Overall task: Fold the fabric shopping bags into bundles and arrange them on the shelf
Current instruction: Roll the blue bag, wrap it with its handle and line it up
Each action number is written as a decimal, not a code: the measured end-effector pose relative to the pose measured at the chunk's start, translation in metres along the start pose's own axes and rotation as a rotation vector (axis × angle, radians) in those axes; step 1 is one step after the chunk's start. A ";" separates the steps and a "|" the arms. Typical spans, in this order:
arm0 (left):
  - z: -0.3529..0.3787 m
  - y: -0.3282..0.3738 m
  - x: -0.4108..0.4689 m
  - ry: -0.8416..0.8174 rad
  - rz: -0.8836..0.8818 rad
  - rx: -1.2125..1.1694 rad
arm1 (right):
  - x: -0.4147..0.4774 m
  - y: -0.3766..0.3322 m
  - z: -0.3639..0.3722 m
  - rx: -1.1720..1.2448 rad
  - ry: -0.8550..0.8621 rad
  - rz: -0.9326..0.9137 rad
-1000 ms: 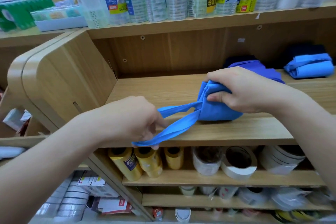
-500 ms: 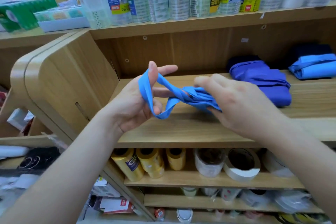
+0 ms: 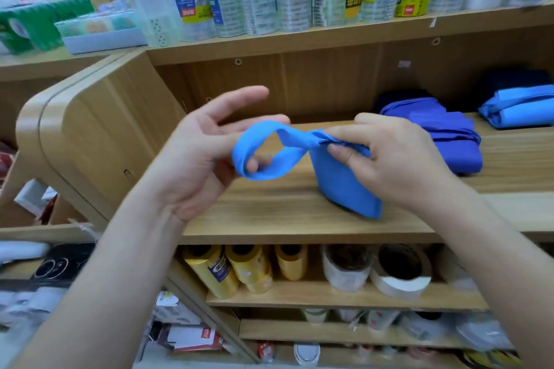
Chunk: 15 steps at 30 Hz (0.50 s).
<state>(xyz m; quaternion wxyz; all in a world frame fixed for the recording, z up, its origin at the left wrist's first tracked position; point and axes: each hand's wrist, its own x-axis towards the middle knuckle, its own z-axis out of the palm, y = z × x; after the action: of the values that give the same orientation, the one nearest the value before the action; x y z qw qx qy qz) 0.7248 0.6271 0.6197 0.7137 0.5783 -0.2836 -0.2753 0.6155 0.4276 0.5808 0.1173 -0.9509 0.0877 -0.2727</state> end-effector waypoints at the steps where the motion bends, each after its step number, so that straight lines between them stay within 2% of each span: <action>1: -0.007 0.003 0.000 0.056 0.028 0.003 | 0.005 0.003 -0.006 -0.001 -0.052 0.001; 3: -0.014 0.010 -0.002 0.185 0.184 0.110 | 0.015 0.008 -0.016 0.033 -0.158 -0.013; 5: -0.011 0.018 -0.014 0.289 0.530 0.376 | 0.023 0.010 -0.023 0.159 -0.265 0.002; 6: -0.006 0.020 -0.025 0.281 0.710 0.580 | 0.027 0.012 -0.026 0.244 -0.317 0.023; 8: 0.015 0.016 -0.046 0.101 0.964 1.024 | 0.034 0.015 -0.029 0.378 -0.426 0.076; 11: 0.028 -0.009 -0.048 -0.096 1.119 1.530 | 0.039 0.019 -0.034 0.548 -0.625 0.122; 13: 0.021 -0.023 -0.031 -0.105 1.084 1.705 | 0.039 0.021 -0.035 0.651 -0.743 0.118; 15: 0.009 -0.028 -0.015 -0.040 1.096 1.823 | 0.037 0.024 -0.032 0.725 -0.821 0.109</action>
<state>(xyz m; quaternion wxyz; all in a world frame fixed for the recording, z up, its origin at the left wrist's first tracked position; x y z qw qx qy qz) 0.7059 0.6269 0.5928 0.0328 0.6831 -0.6162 0.3906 0.6267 0.3907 0.6187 0.4758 -0.8719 -0.0157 0.1143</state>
